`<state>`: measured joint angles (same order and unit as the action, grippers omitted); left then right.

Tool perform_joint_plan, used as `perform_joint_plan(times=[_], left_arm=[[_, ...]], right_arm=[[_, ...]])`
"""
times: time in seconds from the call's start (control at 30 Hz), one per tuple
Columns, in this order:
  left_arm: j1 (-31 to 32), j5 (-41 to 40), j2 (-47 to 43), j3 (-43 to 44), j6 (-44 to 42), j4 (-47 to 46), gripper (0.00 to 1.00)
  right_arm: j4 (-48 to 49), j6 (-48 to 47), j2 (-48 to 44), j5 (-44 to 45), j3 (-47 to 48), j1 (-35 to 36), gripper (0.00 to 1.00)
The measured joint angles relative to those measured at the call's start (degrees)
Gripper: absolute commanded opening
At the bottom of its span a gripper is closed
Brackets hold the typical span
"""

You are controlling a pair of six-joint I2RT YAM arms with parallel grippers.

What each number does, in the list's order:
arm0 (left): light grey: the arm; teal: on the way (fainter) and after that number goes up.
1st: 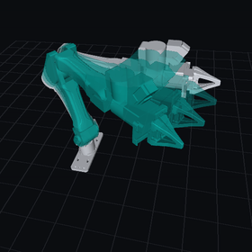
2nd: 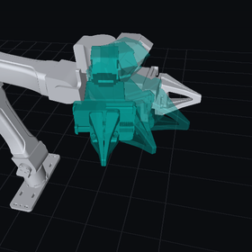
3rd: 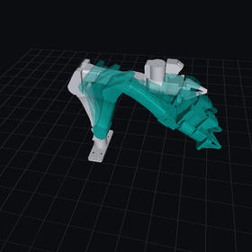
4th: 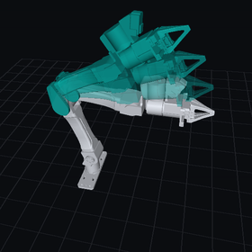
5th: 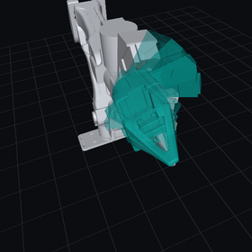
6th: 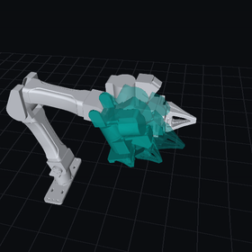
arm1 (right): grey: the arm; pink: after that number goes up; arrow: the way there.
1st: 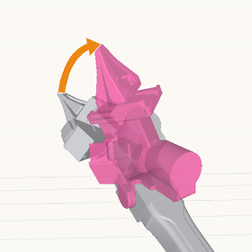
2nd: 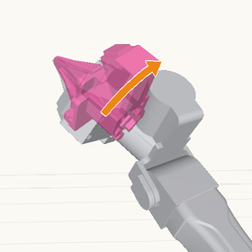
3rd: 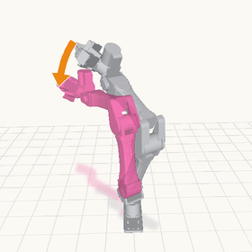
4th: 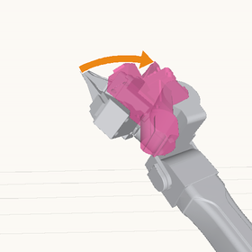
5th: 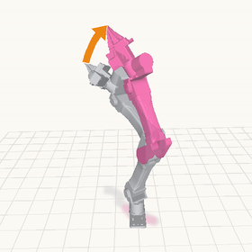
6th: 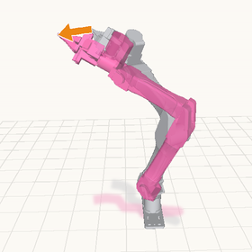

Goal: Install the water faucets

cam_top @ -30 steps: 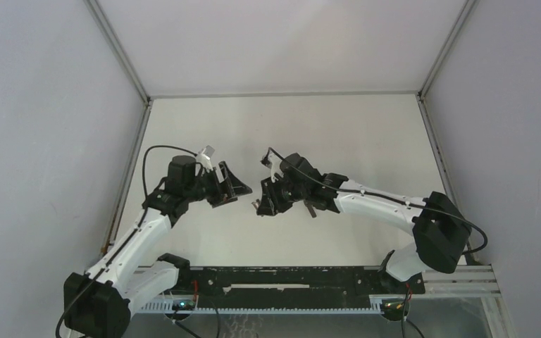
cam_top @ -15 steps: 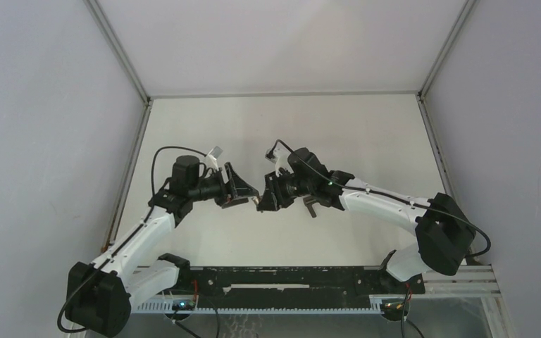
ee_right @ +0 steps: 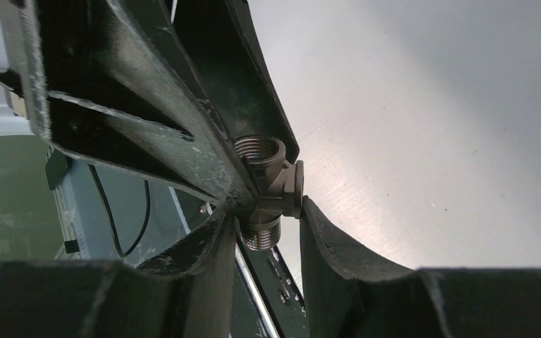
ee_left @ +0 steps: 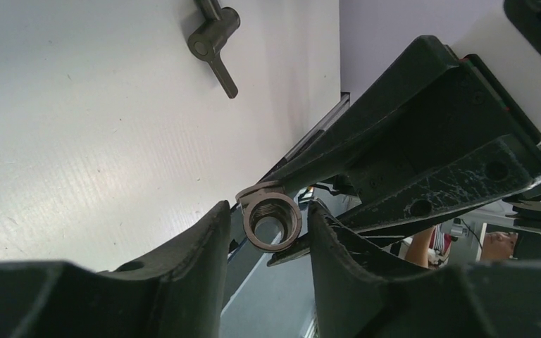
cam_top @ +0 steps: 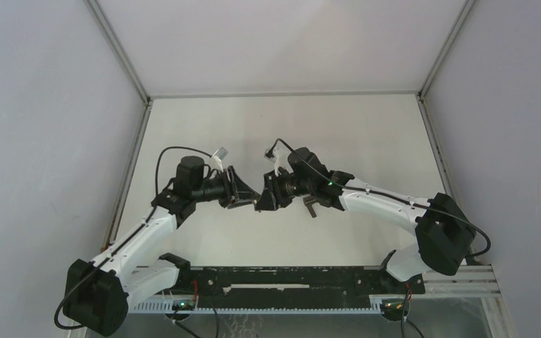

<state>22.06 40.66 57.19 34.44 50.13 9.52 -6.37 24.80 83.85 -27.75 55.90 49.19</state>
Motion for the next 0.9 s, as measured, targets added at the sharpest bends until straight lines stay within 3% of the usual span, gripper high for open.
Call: perform_joint_plan(times=[0.1, 0.2, 0.3, 0.37, 0.43, 0.67, 0.9], left_arm=[[0.28, 0.02, 0.57, 0.00, 0.17, -0.02, 0.32], [0.44, 0.00, 1.14, 0.04, 0.59, -0.11, 0.13], [0.57, -0.72, 1.33, 0.39, 0.63, 0.37, 0.01], [0.81, -2.47, 1.42, 1.33, -0.13, 2.49, 0.00], [0.76, -4.92, 1.90, 2.62, -1.46, 5.64, 0.00], [0.76, -13.81, 7.48, 11.50, -8.22, 19.45, 0.00], [2.84, -25.14, 18.91, 23.10, -12.50, 34.91, 0.00]], right_arm=[[0.37, 0.07, 0.00, -0.07, 0.02, 0.00, 0.31], [0.15, 0.07, 0.00, 0.07, -0.11, -0.11, 0.33], [-0.15, 0.07, 0.02, 0.20, -0.15, -0.33, 0.59], [-0.26, 0.15, 0.00, 0.13, -0.15, -0.48, 0.70], [-0.52, 0.37, -0.11, 0.24, -0.15, -0.87, 0.73], [-5.86, 0.09, -7.54, 1.88, -2.91, -5.88, 0.74], [-13.86, 2.60, -16.20, 8.59, -6.75, -20.41, 0.72]])
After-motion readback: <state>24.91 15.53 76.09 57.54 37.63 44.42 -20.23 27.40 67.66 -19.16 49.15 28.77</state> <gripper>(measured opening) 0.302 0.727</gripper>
